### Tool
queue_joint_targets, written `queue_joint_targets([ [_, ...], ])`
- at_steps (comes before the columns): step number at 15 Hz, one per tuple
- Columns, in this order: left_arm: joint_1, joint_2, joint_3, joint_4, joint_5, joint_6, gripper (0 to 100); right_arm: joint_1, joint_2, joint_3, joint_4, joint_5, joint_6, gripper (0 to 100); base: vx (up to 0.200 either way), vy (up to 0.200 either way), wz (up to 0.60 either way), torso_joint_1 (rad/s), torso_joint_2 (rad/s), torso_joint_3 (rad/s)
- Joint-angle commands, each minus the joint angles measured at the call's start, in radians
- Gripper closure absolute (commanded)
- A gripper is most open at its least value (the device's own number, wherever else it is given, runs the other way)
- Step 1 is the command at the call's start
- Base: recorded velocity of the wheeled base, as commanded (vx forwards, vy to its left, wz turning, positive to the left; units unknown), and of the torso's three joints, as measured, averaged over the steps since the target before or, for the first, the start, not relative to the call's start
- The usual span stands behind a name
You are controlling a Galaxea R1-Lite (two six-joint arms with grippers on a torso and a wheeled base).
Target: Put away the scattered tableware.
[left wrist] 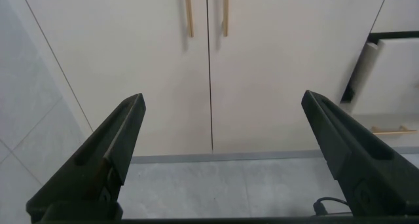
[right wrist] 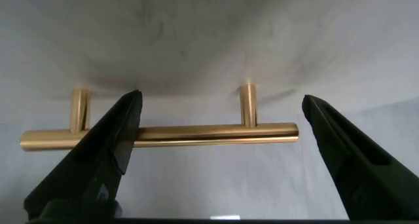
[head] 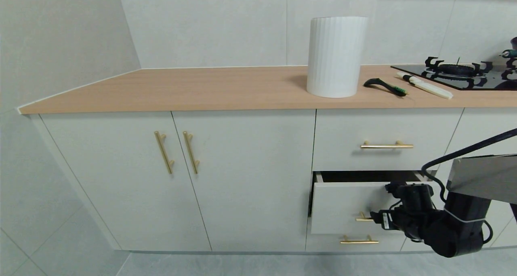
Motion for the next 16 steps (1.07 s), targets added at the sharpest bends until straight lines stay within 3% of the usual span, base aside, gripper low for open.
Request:
queue_joint_targets([
  [1,0.000,0.000,0.000,0.000,0.000,0.000,0,0.022,-0.393,0.106,0.223,0.053,0.002,0,0.000,0.000,0.00,0.000,0.00,0.000],
  [5,0.001,0.000,0.000,0.000,0.000,0.000,0,0.078,-0.801,0.039,0.608,0.123,0.009,0,0.000,0.000,0.00,0.000,0.00,0.000],
  [8,0.000,0.000,0.000,0.000,0.000,0.000,0,0.098,-0.812,0.030,0.611,0.122,0.025,0,0.000,0.000,0.00,0.000,0.00,0.000],
  [10,0.000,0.000,0.000,0.000,0.000,0.000,0,0.098,-0.711,0.021,0.545,0.122,0.026,0,0.000,0.000,0.00,0.000,0.00,0.000],
  [13,0.000,0.000,0.000,0.000,-0.001,0.000,0,0.097,-0.508,-0.116,0.513,0.083,0.022,0,0.000,0.000,0.00,0.000,0.00,0.000],
  [16,0.000,0.000,0.000,0.000,0.000,0.000,0,0.094,-0.448,-0.116,0.504,0.076,0.029,0,0.000,0.000,0.00,0.000,0.00,0.000],
])
